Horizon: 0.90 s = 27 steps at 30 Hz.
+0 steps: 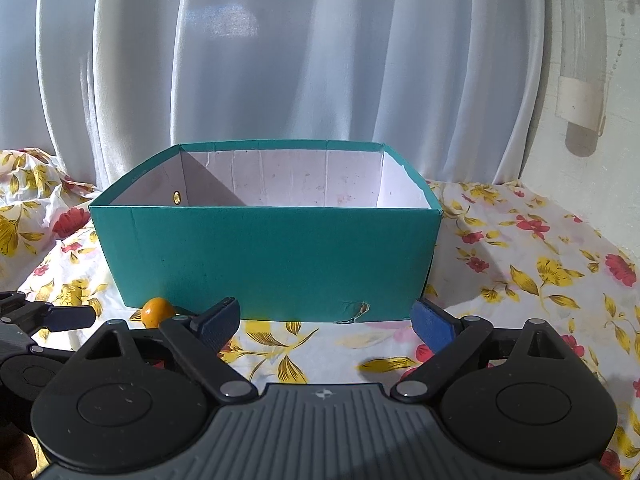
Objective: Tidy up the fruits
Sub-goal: 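Move both open tools back to the two cherry tomatoes beside the box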
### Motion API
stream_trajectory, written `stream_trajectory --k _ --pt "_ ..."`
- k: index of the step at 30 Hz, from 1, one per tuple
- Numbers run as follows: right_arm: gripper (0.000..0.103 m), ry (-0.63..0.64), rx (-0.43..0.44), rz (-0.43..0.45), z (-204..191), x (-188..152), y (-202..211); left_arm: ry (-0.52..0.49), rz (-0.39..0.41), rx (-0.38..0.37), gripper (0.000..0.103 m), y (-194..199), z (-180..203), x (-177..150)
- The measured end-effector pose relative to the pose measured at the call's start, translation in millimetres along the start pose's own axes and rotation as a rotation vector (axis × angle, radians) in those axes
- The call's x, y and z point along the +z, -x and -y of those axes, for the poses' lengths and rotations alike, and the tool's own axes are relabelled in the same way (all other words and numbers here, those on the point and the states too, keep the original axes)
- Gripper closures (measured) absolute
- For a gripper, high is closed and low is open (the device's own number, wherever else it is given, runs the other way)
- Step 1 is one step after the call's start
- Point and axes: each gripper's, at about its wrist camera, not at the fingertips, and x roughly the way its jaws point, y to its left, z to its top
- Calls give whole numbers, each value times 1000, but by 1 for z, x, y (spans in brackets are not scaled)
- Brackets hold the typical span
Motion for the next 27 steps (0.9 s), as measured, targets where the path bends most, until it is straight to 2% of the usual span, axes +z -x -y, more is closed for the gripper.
stream_trajectory --k 17,27 --pt "9 2 -3 -59 -13 -5 -26 -6 -40 -13 34 -20 7 -1" --pt "9 11 2 -74 -15 -7 -30 -2 -22 -20 39 -22 10 -3"
